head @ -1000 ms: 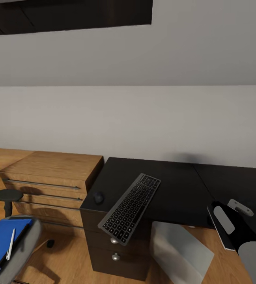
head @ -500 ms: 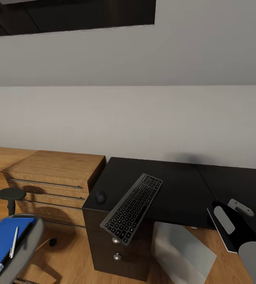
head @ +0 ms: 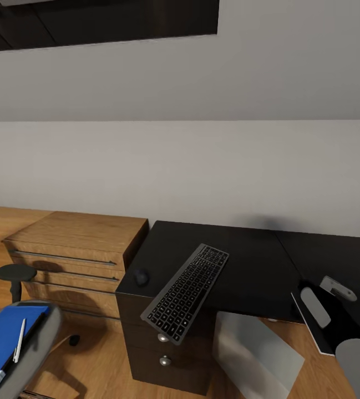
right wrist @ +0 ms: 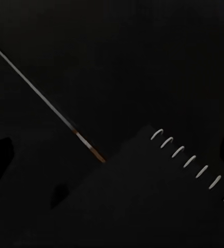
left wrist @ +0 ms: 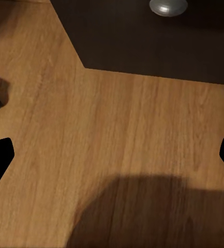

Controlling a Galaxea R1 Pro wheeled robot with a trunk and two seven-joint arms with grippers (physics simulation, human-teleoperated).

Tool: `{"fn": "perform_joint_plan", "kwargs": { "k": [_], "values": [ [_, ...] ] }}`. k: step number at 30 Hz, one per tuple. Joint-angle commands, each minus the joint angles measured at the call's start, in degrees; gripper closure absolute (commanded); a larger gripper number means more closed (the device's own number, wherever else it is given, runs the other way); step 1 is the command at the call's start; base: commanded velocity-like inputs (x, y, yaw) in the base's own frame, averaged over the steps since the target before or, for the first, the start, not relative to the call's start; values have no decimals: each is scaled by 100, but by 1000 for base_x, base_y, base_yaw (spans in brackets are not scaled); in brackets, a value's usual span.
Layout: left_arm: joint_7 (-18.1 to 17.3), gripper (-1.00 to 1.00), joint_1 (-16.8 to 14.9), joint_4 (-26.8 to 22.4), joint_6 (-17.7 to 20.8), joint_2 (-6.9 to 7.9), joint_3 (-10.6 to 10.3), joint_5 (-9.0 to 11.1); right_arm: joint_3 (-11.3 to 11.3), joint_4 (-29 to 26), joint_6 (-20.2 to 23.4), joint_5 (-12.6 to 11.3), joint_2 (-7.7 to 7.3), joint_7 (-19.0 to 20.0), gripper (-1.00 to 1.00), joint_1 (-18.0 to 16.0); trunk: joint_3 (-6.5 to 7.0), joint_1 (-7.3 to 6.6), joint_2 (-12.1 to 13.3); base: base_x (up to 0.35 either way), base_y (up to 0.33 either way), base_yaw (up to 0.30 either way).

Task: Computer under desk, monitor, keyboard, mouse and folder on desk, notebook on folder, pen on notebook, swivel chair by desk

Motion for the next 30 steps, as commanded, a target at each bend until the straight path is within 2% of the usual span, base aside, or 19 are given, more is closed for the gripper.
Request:
{"fn": "perform_joint_plan", "kwargs": {
  "k": [1,6,13,15,18,20,21,23,28,29,30],
  "values": [
    [34,-100,-8,10,-37,0,-49,61,0,-53,36,-21,-5,-28,-100,1,-6,0,-3,0,0,0],
    [36,-100,-8,10,-37,0,-49,60,1,-392,87,-18,-15,-39,-100,11,-6,0,-3,0,0,0],
    [36,-100,-8,14,-37,0,-50,61,1,-1291,521,-13,-19,-47,-100,127,-6,0,-3,0,0,0],
    [36,-100,-8,14,-37,0,-50,60,1,-1560,644,-14,-17,-45,-100,246,-6,0,-3,-16,14,0],
    [33,-100,-8,18,-37,0,-50,59,20,-2587,835,-14,-4,-25,-100,846,-6,0,-3,-150,137,0],
    [30,-100,-8,18,-37,0,-46,60,48,-2997,871,-10,3,-20,-100,1086,-6,0,-3,-219,205,0],
    [29,-100,-7,18,-37,0,-44,61,116,-3321,894,-5,18,-21,-100,1263,-6,0,-3,-236,224,0],
    [25,-100,-8,19,-37,0,-42,61,257,-3623,913,-17,73,-29,-100,1418,-6,0,-3,-218,220,0],
    [22,-100,-6,19,-37,0,-41,61,295,-3721,918,-30,127,-31,-100,1460,-6,0,-3,-177,203,0],
    [9,-100,-8,19,-34,0,-41,61,314,-3762,927,-41,211,-31,-100,1473,-6,0,-3,-219,244,0],
    [7,-100,-8,19,-35,0,-41,61,313,-3764,927,-40,231,-31,-100,1474,-6,0,-3,-218,250,0]
  ]
}}
